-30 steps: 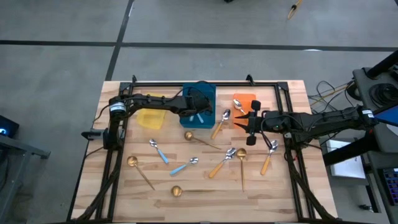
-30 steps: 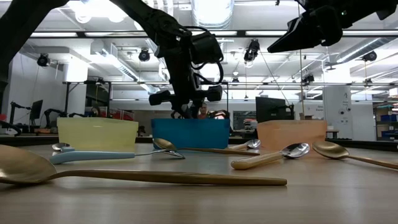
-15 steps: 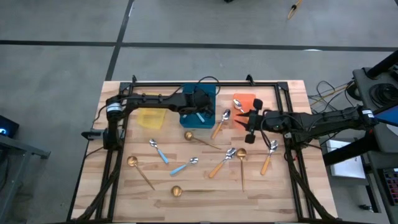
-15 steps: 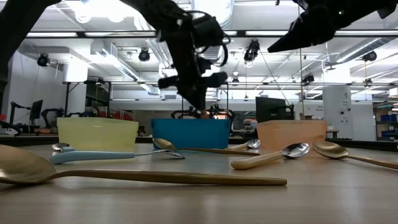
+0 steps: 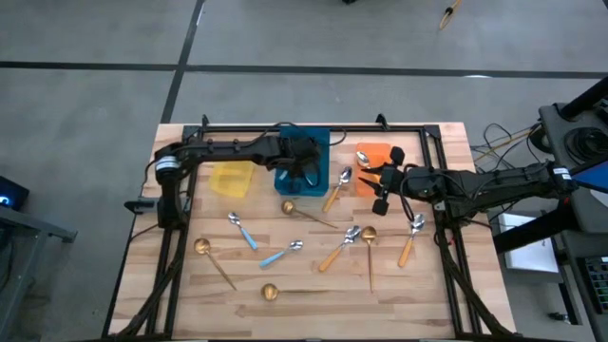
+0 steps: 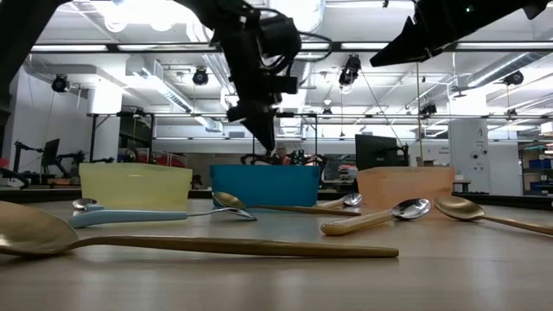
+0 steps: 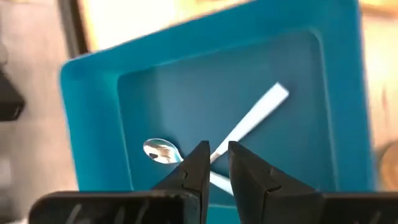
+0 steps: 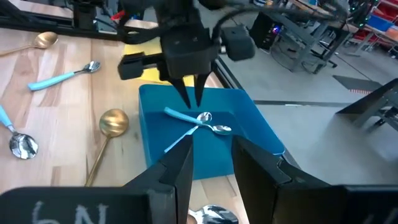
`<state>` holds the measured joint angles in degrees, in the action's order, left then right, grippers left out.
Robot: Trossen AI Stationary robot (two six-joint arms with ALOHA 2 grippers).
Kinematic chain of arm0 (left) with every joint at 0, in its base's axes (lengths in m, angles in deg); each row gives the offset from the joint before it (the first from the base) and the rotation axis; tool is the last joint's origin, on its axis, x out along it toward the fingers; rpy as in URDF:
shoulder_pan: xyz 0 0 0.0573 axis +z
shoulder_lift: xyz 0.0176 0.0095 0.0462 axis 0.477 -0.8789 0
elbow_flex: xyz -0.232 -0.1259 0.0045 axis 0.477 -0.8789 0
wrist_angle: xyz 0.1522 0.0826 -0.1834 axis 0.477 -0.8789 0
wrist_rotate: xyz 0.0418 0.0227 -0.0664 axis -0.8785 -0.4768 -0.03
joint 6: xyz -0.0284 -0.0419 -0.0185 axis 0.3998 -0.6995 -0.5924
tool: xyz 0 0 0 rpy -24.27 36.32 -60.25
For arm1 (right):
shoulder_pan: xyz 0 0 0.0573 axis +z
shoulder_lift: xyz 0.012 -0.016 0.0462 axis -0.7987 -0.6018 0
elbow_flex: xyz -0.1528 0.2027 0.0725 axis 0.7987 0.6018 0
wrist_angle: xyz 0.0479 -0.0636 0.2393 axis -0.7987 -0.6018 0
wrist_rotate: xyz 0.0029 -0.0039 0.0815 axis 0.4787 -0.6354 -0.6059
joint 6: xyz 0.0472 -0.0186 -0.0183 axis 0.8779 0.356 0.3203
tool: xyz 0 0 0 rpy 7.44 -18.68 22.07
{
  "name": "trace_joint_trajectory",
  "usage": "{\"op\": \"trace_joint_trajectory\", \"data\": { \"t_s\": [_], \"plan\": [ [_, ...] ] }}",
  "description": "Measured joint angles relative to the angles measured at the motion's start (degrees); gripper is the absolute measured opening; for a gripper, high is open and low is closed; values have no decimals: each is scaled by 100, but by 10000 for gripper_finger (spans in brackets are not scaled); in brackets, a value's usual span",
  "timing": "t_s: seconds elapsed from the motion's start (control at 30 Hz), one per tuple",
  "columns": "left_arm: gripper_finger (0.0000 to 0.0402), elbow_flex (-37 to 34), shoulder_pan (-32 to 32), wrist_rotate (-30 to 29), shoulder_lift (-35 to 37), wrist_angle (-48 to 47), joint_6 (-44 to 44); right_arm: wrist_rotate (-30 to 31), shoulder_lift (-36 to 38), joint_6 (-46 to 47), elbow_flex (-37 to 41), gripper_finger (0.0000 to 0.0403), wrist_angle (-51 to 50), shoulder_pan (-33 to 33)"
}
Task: Sort silverware by color (type)
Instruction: Put the blue spoon into the blue bin
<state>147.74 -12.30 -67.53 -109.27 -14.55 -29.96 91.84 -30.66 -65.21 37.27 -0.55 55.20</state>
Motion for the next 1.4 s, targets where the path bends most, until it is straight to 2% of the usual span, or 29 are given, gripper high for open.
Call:
{"op": "trace_joint_trajectory", "data": {
  "t_s": [0.1, 0.2, 0.33, 0.73, 1.4],
  "plan": [
    [40, -19, 229, 352, -42, -50, 258, 2, 0, -59, 0, 100, -6, 0],
    [39, -19, 458, 437, -42, -9, 321, 1, -2, -113, 0, 100, -41, 0],
    [39, -25, 673, 439, -49, 153, -166, 0, -7, -212, 0, 100, -48, 0],
    [38, -73, 686, 436, -481, -259, -478, 4, -7, -245, 4, 100, -85, -2],
    [38, -73, 683, 396, -801, -267, -781, 7, -7, -225, 15, 100, -142, -24]
  ]
}}
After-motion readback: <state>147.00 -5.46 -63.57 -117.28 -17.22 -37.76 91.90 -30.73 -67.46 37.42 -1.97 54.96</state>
